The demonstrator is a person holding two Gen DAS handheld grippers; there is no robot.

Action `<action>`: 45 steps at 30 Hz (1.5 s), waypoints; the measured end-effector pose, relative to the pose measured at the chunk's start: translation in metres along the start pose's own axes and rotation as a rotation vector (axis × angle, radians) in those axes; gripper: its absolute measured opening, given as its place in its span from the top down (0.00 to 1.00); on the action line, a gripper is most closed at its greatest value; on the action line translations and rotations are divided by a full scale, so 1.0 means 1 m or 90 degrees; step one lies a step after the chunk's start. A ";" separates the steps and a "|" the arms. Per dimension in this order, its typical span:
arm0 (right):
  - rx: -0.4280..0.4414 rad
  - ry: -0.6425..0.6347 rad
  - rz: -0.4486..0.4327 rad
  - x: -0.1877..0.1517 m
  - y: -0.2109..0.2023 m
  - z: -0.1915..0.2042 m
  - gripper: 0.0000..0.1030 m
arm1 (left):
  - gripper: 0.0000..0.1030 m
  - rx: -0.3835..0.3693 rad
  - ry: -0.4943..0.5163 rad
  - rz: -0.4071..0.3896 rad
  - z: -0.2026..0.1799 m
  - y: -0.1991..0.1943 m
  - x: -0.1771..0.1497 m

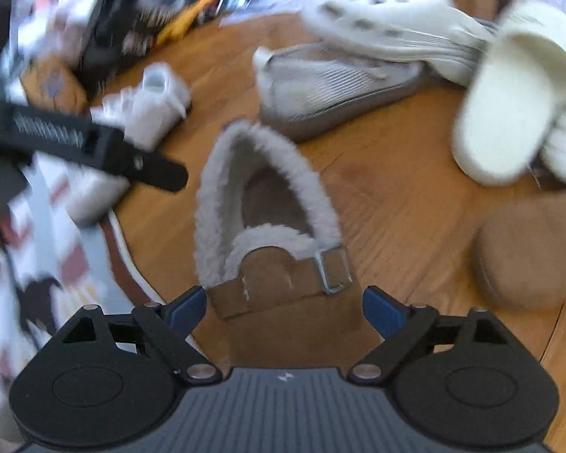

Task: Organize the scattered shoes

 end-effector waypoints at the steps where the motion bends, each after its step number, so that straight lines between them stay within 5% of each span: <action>1: -0.014 -0.007 0.005 0.002 0.003 0.003 0.09 | 0.00 0.003 0.007 0.009 0.000 0.002 0.001; 3: -0.056 -0.008 0.013 0.006 0.014 0.007 0.12 | 0.00 0.009 0.021 0.028 -0.001 0.007 0.002; 5: -0.079 0.027 -0.004 0.009 0.015 0.006 0.28 | 0.00 0.056 0.058 0.054 -0.005 0.006 0.004; 7: -0.084 0.046 -0.004 0.013 0.013 0.004 0.33 | 0.00 0.106 0.108 0.079 -0.011 0.001 0.008; 12: -0.010 0.120 0.045 0.032 0.011 -0.018 0.39 | 0.00 0.213 0.307 0.095 -0.045 -0.013 0.045; 16: 0.098 0.196 0.156 0.046 0.012 -0.052 0.43 | 0.00 0.269 0.403 0.079 -0.068 -0.014 0.079; 19: 0.115 0.217 0.257 0.044 0.017 -0.065 0.45 | 0.00 0.195 0.380 0.042 -0.085 -0.014 0.111; 22: 0.132 0.237 0.357 0.044 0.019 -0.078 0.46 | 0.00 0.259 0.437 0.046 -0.090 0.003 0.106; 24: 0.122 0.231 0.377 0.043 0.017 -0.080 0.47 | 0.00 0.228 0.447 0.065 -0.090 0.012 0.093; 27: 0.128 0.238 0.329 0.044 0.008 -0.082 0.48 | 0.00 0.169 0.445 0.068 -0.086 0.015 0.083; 31: 0.199 0.376 0.209 0.029 -0.015 -0.095 0.47 | 0.00 0.089 0.415 0.053 -0.084 0.008 0.092; 33: 0.220 0.447 0.174 0.014 -0.023 -0.096 0.37 | 0.00 0.058 0.385 0.056 -0.084 0.008 0.105; 35: 0.185 0.446 0.150 0.004 -0.029 -0.088 0.26 | 0.00 0.021 0.363 0.057 -0.088 0.008 0.118; 40: 0.067 0.355 0.091 -0.020 -0.082 -0.082 0.34 | 0.00 -0.048 0.365 0.038 -0.124 0.014 0.141; 45: -0.075 0.451 0.065 -0.079 -0.171 -0.131 0.32 | 0.00 -0.107 0.379 0.080 -0.183 0.038 0.138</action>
Point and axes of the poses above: each gripper's, at about its wrist camera, not at the fingertips, and y roughly the way its jaws point, z to its left, x to its top, the point moved 8 cm from there along y, roughly the way its jaws point, and after that the axes turned 10 degrees about z, right-handed, at the moved point
